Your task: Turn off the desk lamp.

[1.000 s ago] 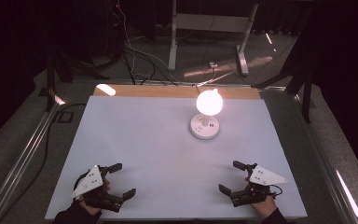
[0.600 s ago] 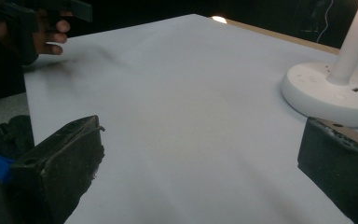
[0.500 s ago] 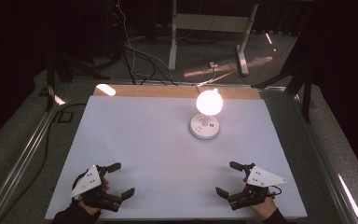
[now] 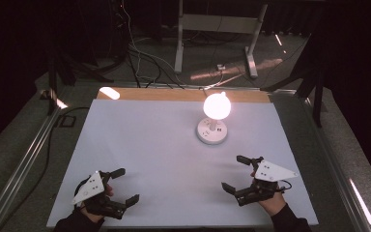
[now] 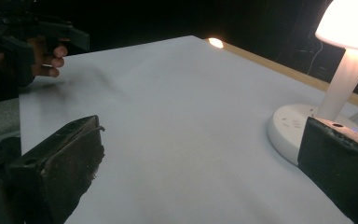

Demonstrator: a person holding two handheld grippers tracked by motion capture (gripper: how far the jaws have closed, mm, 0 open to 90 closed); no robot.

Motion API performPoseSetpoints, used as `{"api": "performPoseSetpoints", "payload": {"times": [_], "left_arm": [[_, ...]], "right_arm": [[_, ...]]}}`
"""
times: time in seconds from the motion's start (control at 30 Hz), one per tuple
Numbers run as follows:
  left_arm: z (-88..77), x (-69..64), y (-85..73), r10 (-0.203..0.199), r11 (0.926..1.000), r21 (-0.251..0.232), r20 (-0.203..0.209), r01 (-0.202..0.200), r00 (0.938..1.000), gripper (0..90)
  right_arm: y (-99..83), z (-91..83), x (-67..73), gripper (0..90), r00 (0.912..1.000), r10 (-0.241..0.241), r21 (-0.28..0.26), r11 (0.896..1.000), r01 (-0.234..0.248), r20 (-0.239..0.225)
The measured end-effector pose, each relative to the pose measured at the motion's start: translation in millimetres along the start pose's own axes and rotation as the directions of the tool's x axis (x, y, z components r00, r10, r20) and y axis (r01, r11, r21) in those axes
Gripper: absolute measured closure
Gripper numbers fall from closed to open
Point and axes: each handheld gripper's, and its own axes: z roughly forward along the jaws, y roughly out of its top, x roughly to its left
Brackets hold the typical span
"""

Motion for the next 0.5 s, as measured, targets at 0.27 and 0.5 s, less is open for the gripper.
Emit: {"api": "performPoseSetpoints", "payload": {"times": [0.27, 0.5], "left_arm": [[-0.2, 0.0, 0.3, 0.000, 1.0000, -0.003, 0.001, 0.000, 1.0000, 0.4], [-0.3, 0.1, 0.4, 0.000, 1.0000, -0.003, 0.002, 0.000, 1.0000, 0.4]], "right_arm": [[15.5, 12.7, -12.6, 0.0, 1.0000, -0.007, -0.010, 1.000, 0.007, 0.003], [27.7, 22.0, -26.8, 0.0, 0.9997, -0.011, -0.022, 1.000, 0.011, 0.021]]}}
